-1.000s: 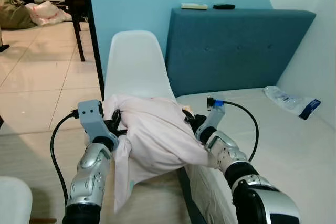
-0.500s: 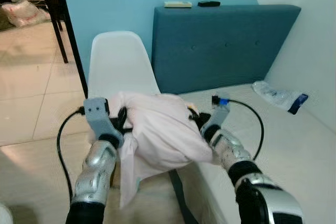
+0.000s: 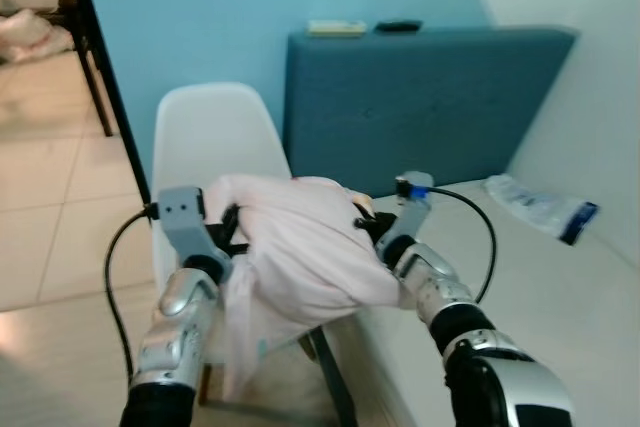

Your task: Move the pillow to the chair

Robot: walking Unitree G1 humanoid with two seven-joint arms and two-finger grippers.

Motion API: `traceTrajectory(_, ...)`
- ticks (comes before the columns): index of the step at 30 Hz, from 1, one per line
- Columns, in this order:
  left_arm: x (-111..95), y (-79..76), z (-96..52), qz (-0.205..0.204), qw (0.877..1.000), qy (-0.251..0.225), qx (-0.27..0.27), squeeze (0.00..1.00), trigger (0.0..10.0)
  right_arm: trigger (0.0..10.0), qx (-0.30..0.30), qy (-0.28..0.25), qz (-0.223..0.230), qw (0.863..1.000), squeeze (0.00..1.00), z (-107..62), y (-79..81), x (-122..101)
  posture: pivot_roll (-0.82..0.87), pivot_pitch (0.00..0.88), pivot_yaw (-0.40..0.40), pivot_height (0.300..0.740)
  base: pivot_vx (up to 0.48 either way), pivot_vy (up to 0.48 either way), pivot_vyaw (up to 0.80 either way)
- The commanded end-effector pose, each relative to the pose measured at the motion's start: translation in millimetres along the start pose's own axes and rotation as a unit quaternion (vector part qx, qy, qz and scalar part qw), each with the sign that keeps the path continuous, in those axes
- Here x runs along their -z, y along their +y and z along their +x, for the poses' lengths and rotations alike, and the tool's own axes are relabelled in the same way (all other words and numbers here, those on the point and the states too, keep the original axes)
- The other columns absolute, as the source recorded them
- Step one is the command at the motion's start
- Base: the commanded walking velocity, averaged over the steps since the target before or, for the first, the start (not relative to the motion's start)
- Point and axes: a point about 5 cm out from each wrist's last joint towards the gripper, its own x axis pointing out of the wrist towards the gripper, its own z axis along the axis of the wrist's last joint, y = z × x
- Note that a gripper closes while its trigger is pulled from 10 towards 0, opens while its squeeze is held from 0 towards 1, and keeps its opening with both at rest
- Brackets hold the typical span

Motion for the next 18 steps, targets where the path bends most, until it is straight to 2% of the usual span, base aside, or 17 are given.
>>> traceTrajectory(1,0.2,-21.1,4.7,0.003,0.999,-0.002,0.044,0.0,10.0,10.0,-0.042,-0.005,-0.013,0.999,0.0,5.8,12.2,-3.0,0.11,0.0,-0.067,0.735,0.48,0.0,0.79)
traceTrajectory(7,1.1,-21.7,4.9,0.003,0.999,-0.001,0.045,0.0,10.0,10.0,-0.033,0.002,-0.017,0.999,0.0,5.5,10.6,-1.8,0.11,0.0,-0.071,0.735,0.48,0.0,0.79)
traceTrajectory(10,2.2,-21.8,4.5,0.003,0.999,0.001,0.046,0.0,10.0,10.0,0.003,0.038,-0.045,0.998,0.0,4.0,4.5,4.5,0.11,0.0,-0.072,0.735,0.48,0.0,0.0)
traceTrajectory(11,4.5,-22.0,4.1,0.002,0.999,0.005,0.048,0.0,10.0,10.0,0.033,0.08,-0.065,0.994,0.0,1.2,-1.3,13.1,0.11,0.0,-0.072,0.735,0.48,0.0,0.0)
traceTrajectory(14,5.9,-22.1,3.9,0.001,0.999,0.008,0.049,0.0,10.0,10.0,0.05,0.103,-0.07,0.991,0.0,-0.9,-4.9,17.8,0.11,0.0,-0.072,0.735,0.48,0.0,0.0)
traceTrajectory(16,13.2,-21.8,2.6,-0.001,0.998,0.025,0.051,0.0,10.0,10.0,0.097,0.146,-0.087,0.981,0.0,-8.3,-15.7,27.6,0.11,0.0,-0.075,0.735,0.48,0.0,0.0)
traceTrajectory(18,18.9,-21.3,0.3,0.001,0.998,0.036,0.052,0.0,10.0,10.0,0.13,0.166,-0.079,0.974,0.0,-14.6,-23.6,33.3,0.11,0.0,-0.074,0.735,0.48,0.0,0.0)
